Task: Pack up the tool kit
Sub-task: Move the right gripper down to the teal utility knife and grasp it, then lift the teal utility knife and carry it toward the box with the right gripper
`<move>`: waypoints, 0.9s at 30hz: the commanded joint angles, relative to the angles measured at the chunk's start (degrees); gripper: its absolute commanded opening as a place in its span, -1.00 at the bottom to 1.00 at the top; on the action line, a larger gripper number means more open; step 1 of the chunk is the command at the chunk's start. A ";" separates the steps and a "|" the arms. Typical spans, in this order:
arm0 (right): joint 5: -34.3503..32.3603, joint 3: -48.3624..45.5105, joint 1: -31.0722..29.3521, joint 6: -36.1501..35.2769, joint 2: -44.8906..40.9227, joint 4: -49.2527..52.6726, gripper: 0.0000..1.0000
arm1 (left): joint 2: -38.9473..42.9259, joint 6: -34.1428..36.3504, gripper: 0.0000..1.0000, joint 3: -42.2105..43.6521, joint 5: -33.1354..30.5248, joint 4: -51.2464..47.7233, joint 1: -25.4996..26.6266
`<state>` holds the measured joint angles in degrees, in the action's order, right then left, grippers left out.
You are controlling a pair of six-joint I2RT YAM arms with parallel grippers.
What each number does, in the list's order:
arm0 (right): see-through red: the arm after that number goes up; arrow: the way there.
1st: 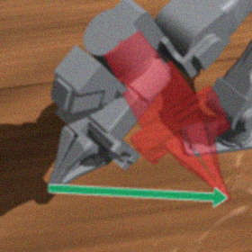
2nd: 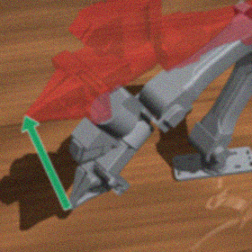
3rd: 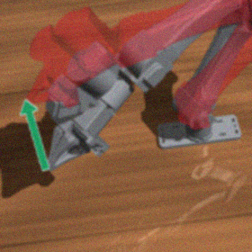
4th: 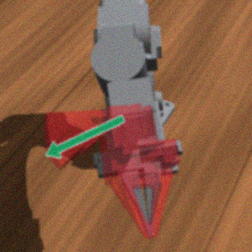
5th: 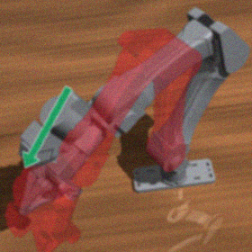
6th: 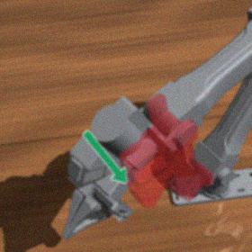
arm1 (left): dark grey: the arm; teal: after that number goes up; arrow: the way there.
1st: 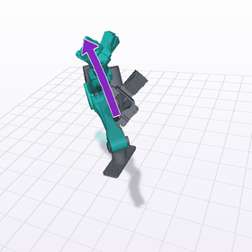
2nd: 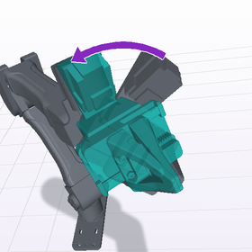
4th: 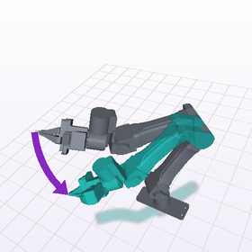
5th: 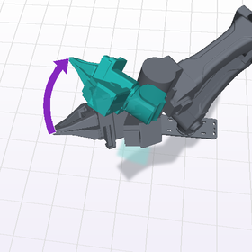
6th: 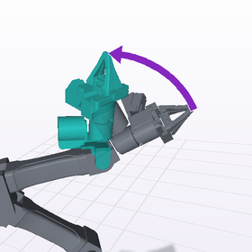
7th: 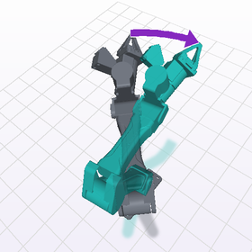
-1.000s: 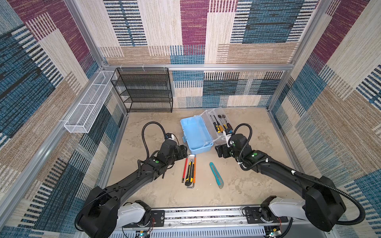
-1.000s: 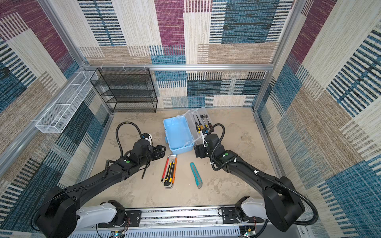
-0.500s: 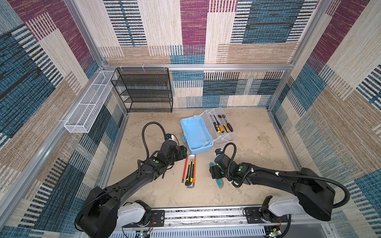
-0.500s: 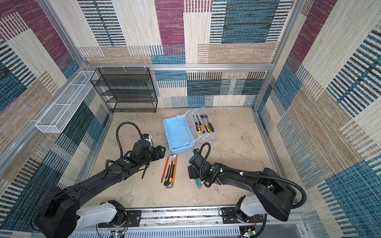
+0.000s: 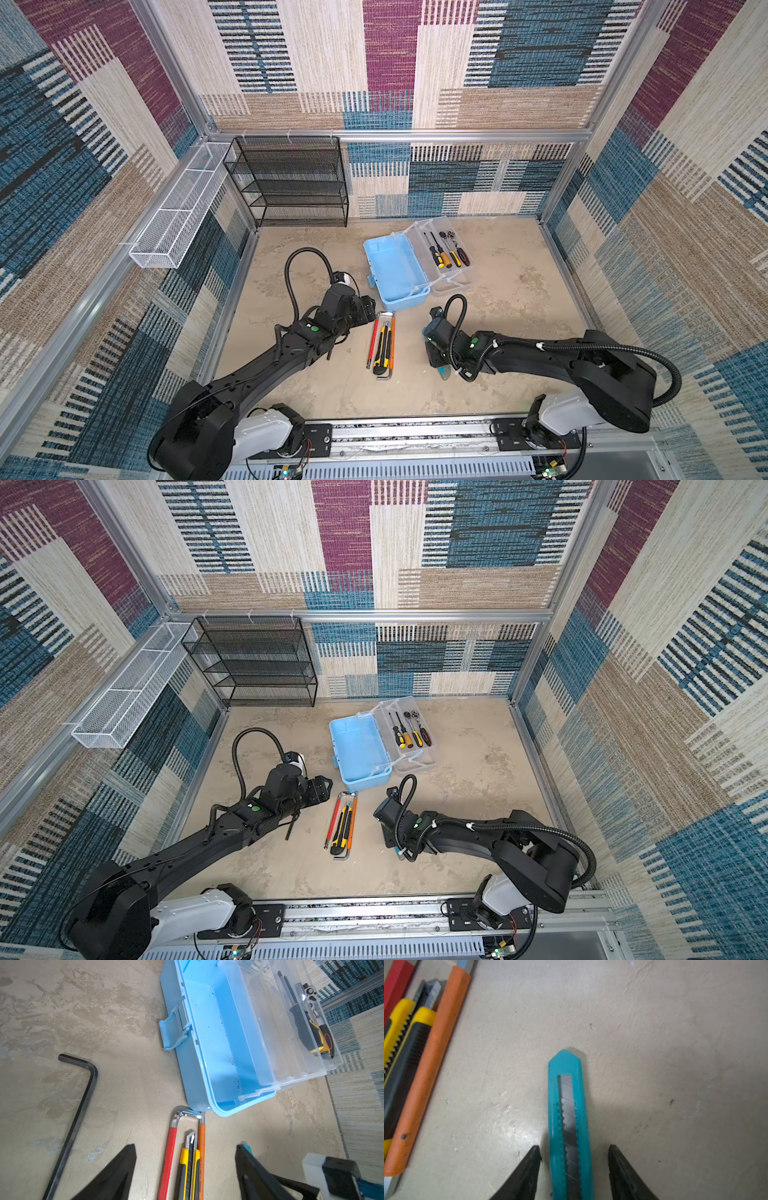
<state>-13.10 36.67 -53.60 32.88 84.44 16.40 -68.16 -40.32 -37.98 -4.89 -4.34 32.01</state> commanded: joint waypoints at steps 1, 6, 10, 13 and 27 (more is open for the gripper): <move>5.41 -1.58 -0.19 1.84 1.15 5.78 0.05 | 0.48 1.38 0.57 0.36 -1.96 0.13 -0.02; 5.21 -1.25 -0.18 1.85 2.43 4.23 -0.18 | 0.54 1.61 0.57 0.28 -1.78 -0.39 -0.02; 5.02 -1.06 -0.11 0.90 2.70 2.12 -0.33 | 1.09 1.98 0.57 0.27 -1.92 -1.33 -0.02; 5.76 -1.18 -0.03 0.69 1.73 -0.63 -0.34 | 1.76 2.31 0.57 0.48 -2.35 -1.96 -0.02; 6.50 -1.45 2.22 0.92 -2.93 -6.90 -0.40 | 2.73 2.61 0.56 0.48 -2.81 -4.08 -0.02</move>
<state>-8.01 35.44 -51.75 33.34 83.05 10.66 -65.34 -38.85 -37.08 -6.33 -7.11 32.01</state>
